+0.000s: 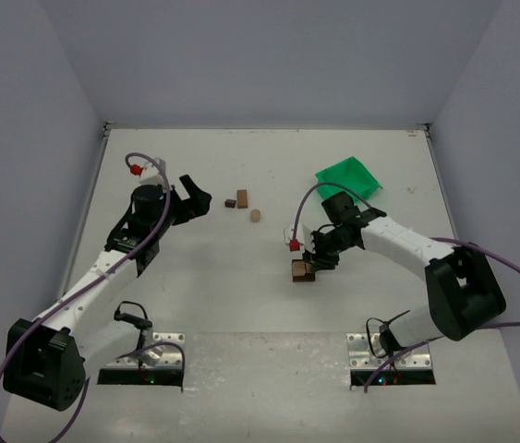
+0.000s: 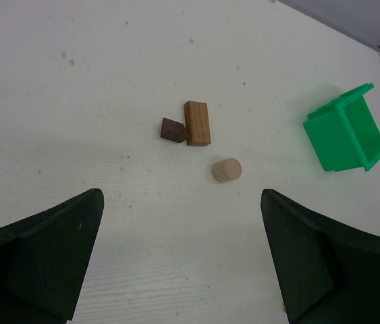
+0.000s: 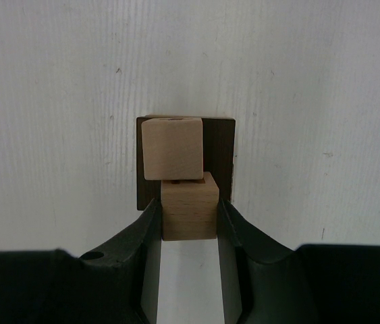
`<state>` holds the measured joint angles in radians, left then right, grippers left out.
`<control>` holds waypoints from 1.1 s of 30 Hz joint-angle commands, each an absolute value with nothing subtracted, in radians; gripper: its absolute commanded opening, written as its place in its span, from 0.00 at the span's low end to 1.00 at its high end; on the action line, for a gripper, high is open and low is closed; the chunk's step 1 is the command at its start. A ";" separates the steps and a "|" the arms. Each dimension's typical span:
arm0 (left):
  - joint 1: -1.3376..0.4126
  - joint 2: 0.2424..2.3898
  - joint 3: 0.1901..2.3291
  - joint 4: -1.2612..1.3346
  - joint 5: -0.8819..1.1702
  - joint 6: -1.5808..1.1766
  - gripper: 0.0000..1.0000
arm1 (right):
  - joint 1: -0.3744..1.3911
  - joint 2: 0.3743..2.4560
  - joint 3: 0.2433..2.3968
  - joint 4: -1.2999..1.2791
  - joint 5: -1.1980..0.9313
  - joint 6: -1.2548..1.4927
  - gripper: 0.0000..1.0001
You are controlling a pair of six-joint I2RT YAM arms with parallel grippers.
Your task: Build the wood block tower
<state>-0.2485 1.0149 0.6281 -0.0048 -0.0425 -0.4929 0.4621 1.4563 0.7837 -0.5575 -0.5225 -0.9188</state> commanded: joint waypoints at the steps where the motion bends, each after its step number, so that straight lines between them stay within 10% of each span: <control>1: -0.252 0.994 0.655 0.015 -0.043 -0.473 1.00 | 0.471 1.449 0.798 -0.551 -0.512 -0.910 0.26; 33: -0.252 1.005 0.661 0.017 -0.035 -0.471 1.00 | 0.497 1.416 0.798 -0.572 -0.474 -0.899 0.28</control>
<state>-0.2485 1.0149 0.6281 -0.0048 -0.0410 -0.4858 0.4847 1.4445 0.7837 -0.5633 -0.4706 -0.9119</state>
